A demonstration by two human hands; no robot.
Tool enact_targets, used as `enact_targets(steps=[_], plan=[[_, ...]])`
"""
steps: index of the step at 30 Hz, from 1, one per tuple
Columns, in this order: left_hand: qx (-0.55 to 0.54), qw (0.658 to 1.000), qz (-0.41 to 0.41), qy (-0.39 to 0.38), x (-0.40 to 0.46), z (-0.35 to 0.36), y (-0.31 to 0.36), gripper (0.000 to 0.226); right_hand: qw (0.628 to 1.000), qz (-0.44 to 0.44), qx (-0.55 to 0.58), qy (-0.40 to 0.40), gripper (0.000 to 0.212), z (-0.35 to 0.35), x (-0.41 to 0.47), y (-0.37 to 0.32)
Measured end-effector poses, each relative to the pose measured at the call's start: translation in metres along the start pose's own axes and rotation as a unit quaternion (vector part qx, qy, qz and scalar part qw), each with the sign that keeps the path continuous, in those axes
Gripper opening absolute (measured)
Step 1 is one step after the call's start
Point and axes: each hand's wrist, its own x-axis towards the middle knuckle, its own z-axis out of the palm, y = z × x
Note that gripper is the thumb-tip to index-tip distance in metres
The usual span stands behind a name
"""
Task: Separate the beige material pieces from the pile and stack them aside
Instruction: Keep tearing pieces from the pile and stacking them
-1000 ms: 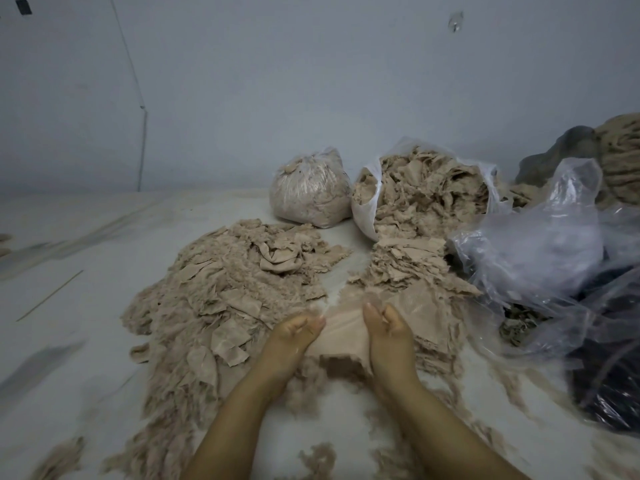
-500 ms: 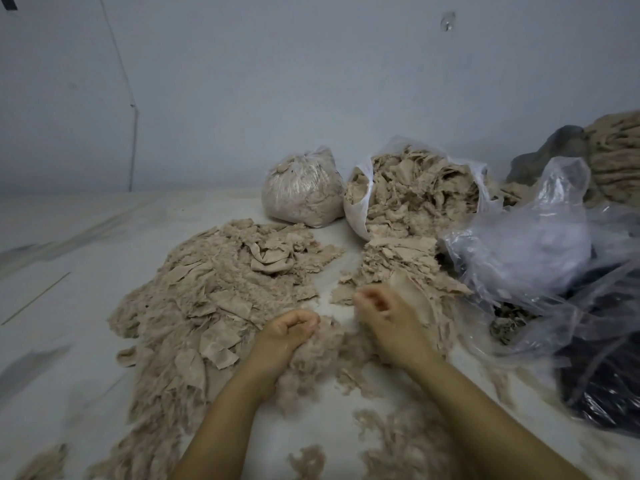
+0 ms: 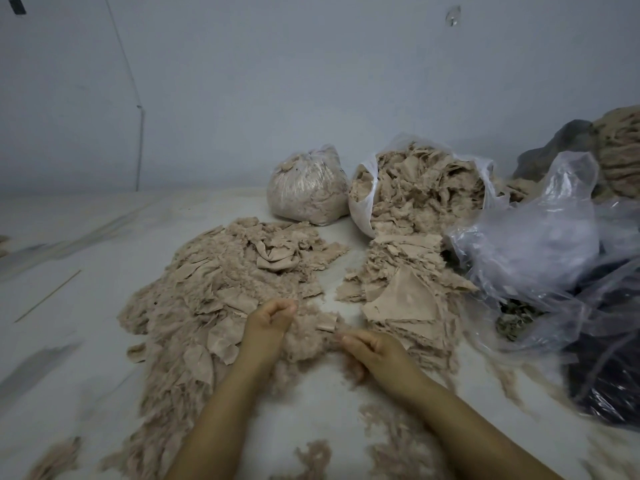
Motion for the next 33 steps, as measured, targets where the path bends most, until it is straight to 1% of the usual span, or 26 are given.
enact_targets(steps=[2,3,4,6,8,9,10,11,12,13,14,15,17,19,20,22,25,26,28,29,30,31,33], plan=[[0.044,0.996,0.015,-0.071,-0.002,0.005,0.001,0.021,1.0,-0.015,-0.002,-0.002,0.047,0.005,0.004,-0.004],[0.062,0.992,0.023,-0.105,-0.004,0.007,0.002,0.021,1.0,-0.023,0.0,-0.012,0.049,0.007,0.006,-0.006],[0.069,0.989,0.029,-0.131,-0.005,0.007,0.002,0.021,0.999,-0.031,0.012,-0.018,0.041,0.009,0.008,-0.009],[0.069,0.985,0.049,-0.152,-0.006,0.004,0.001,0.019,0.999,-0.031,0.028,0.002,0.011,0.011,0.01,-0.011],[0.051,0.986,0.047,-0.153,-0.007,-0.001,0.002,0.014,0.998,-0.019,0.024,0.046,0.016,0.009,0.009,-0.01],[0.036,0.987,0.037,-0.151,-0.008,-0.003,0.003,0.012,0.998,-0.018,0.026,0.056,0.016,0.007,0.008,-0.009],[0.021,0.989,0.028,-0.147,-0.008,-0.006,0.005,0.012,0.998,-0.017,0.036,0.047,0.011,0.005,0.007,-0.01],[0.007,0.989,0.025,-0.146,-0.009,-0.007,0.006,0.014,0.998,-0.016,0.055,0.016,0.006,0.005,0.006,-0.011],[0.0,0.988,0.024,-0.152,-0.009,-0.008,0.007,0.016,0.996,-0.005,0.079,-0.031,0.014,0.006,0.005,-0.013],[-0.003,0.986,0.023,-0.165,-0.01,-0.008,0.009,0.016,0.993,0.003,0.09,-0.073,0.027,0.009,0.004,-0.014],[0.002,0.984,0.022,-0.178,-0.011,-0.007,0.01,0.016,0.992,0.003,0.077,-0.098,0.037,0.013,0.004,-0.016],[0.014,0.982,0.022,-0.189,-0.012,-0.006,0.01,0.016,0.993,-0.004,0.057,-0.101,0.039,0.017,0.005,-0.015],[0.054,0.978,0.009,-0.2,-0.014,-0.008,0.01,0.017,0.997,-0.02,0.043,-0.063,0.025,0.021,0.007,-0.014],[0.071,0.971,-0.029,-0.225,-0.015,-0.011,0.008,0.019,0.999,-0.022,0.048,-0.009,0.007,0.018,0.01,-0.01],[0.079,0.966,-0.046,-0.241,-0.016,-0.013,0.007,0.019,0.999,-0.024,0.048,0.004,0.005,0.016,0.01,-0.008],[0.09,0.964,-0.063,-0.242,-0.016,-0.016,0.006,0.017,0.999,-0.027,0.03,-0.003,0.011,0.013,0.008,-0.006],[0.072,0.968,-0.06,-0.232,-0.014,-0.018,0.006,0.009,0.999,-0.017,0.021,-0.022,0.015,0.01,0.006,-0.005],[0.08,0.965,-0.055,-0.244,-0.014,-0.017,0.006,0.006,0.999,-0.014,0.016,-0.032,0.025,0.009,0.005,-0.005],[0.107,0.956,-0.048,-0.27,-0.015,-0.014,0.008,0.01,0.997,-0.007,0.008,-0.083,0.053,0.01,0.003,-0.006],[0.109,0.954,-0.046,-0.276,-0.015,-0.012,0.007,0.012,0.994,0.003,0.025,-0.109,0.06,0.012,0.001,-0.008],[0.105,0.956,-0.044,-0.272,-0.015,-0.012,0.006,0.013,0.991,0.013,0.054,-0.12,0.058,0.015,0.001,-0.009],[0.098,0.959,-0.041,-0.261,-0.014,-0.012,0.005,0.013,0.991,0.021,0.074,-0.113,0.05,0.017,0.0,-0.009],[0.116,0.963,-0.028,-0.244,-0.013,-0.016,0.004,0.015,0.994,0.022,0.079,-0.073,0.021,0.017,0.0,-0.009]])
